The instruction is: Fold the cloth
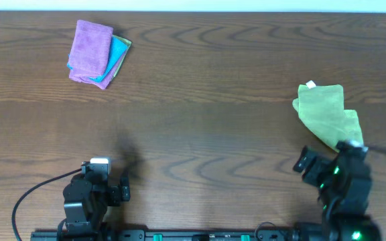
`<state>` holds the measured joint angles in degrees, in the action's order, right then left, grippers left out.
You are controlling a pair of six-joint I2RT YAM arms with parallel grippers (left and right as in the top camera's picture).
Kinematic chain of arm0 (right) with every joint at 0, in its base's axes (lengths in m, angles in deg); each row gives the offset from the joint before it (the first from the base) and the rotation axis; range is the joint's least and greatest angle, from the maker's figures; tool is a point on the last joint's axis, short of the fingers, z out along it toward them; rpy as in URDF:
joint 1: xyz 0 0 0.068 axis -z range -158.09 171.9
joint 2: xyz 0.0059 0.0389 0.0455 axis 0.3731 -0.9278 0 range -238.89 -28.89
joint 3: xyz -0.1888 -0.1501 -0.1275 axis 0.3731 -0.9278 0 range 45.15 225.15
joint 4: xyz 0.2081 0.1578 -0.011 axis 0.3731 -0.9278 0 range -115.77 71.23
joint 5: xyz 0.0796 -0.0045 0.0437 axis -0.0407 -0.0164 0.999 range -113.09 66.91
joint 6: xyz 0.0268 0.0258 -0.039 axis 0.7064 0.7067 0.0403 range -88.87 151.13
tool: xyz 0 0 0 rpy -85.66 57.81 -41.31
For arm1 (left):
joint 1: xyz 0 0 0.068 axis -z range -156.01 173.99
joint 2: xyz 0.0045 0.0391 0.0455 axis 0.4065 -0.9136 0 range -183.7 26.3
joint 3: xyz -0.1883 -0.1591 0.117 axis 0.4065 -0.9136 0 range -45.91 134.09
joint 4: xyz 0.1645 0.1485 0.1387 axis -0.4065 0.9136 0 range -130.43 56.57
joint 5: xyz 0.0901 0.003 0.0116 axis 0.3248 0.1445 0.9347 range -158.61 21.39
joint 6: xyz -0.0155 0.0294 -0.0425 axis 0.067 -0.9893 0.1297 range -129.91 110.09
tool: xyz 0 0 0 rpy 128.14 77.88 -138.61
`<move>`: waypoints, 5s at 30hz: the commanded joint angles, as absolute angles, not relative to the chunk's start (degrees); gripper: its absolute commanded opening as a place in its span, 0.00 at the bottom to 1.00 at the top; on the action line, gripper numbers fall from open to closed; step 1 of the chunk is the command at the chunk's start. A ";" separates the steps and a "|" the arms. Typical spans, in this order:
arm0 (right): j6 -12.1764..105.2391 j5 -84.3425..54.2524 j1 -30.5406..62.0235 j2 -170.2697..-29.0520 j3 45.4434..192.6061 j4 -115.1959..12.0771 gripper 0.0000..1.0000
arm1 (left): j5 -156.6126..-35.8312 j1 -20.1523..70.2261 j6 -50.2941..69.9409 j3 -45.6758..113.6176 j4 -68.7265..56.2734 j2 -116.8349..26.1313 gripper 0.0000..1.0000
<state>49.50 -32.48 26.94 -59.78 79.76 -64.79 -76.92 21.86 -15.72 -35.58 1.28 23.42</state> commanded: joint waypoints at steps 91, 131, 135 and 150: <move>38.82 -9.07 -13.06 -117.83 123.25 -54.46 0.06 | -76.07 22.14 -15.04 -36.43 1.87 23.84 0.95; 39.14 -1.66 -6.61 -135.85 123.25 -44.47 0.67 | -76.07 22.14 -15.04 -36.43 1.87 23.84 0.95; 38.31 -3.69 -9.47 -137.40 123.25 -44.55 0.66 | -76.07 22.14 -15.04 -36.43 1.87 23.84 0.95; 38.36 -10.25 -10.80 -144.83 123.25 -45.32 0.61 | -76.07 22.14 -15.04 -36.43 1.87 23.84 0.95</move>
